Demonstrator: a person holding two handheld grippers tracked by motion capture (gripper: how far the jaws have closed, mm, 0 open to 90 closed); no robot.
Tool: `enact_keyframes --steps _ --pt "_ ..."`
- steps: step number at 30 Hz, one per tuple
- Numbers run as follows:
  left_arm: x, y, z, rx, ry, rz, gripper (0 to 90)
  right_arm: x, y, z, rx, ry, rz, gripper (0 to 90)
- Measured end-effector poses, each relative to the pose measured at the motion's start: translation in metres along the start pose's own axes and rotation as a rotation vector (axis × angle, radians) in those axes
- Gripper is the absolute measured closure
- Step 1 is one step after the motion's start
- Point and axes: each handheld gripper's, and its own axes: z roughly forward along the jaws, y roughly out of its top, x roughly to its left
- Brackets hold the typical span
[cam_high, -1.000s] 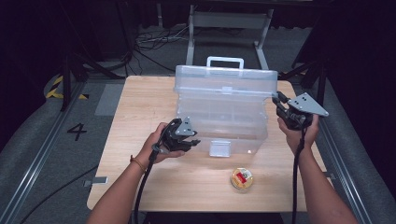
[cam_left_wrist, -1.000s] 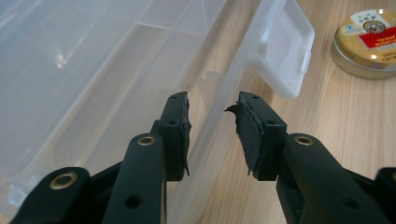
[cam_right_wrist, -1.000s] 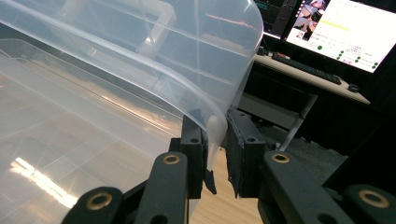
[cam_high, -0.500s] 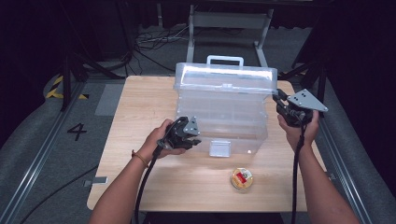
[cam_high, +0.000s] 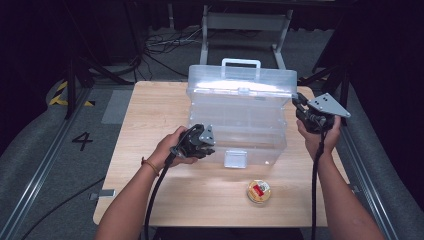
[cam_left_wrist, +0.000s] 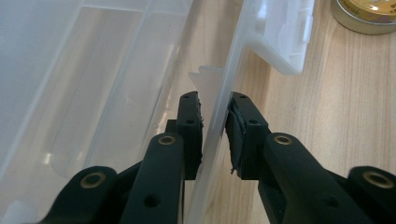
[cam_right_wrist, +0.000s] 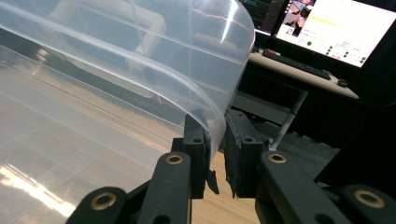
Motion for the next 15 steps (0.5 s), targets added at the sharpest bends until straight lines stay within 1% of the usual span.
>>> enact_keyframes --steps 4,6,7,10,12,13,15 --pt "0.002 -0.001 0.0 -0.008 -0.02 -0.003 77.1 0.001 0.004 0.003 0.004 -0.022 -0.01 81.1" --pt "0.003 -0.002 0.001 -0.012 -0.028 -0.002 77.5 0.001 0.005 0.005 0.002 -0.03 -0.009 81.5" --pt "0.003 -0.002 0.001 -0.012 -0.028 -0.002 77.7 0.0 0.006 0.006 0.003 -0.026 -0.001 81.6" --pt "0.006 -0.002 0.001 -0.02 -0.052 -0.001 78.3 -0.002 0.008 0.01 0.001 -0.034 -0.002 82.4" --pt "0.007 -0.003 0.001 -0.024 -0.06 0.0 78.7 -0.003 0.012 0.013 0.009 -0.036 0.009 82.6" --pt "0.008 -0.004 0.001 -0.027 -0.068 0.002 78.8 -0.004 0.013 0.015 0.014 -0.038 0.004 82.9" --pt "0.011 -0.006 0.001 -0.048 -0.094 -0.01 79.3 -0.005 0.015 0.018 0.016 -0.038 0.012 83.3"
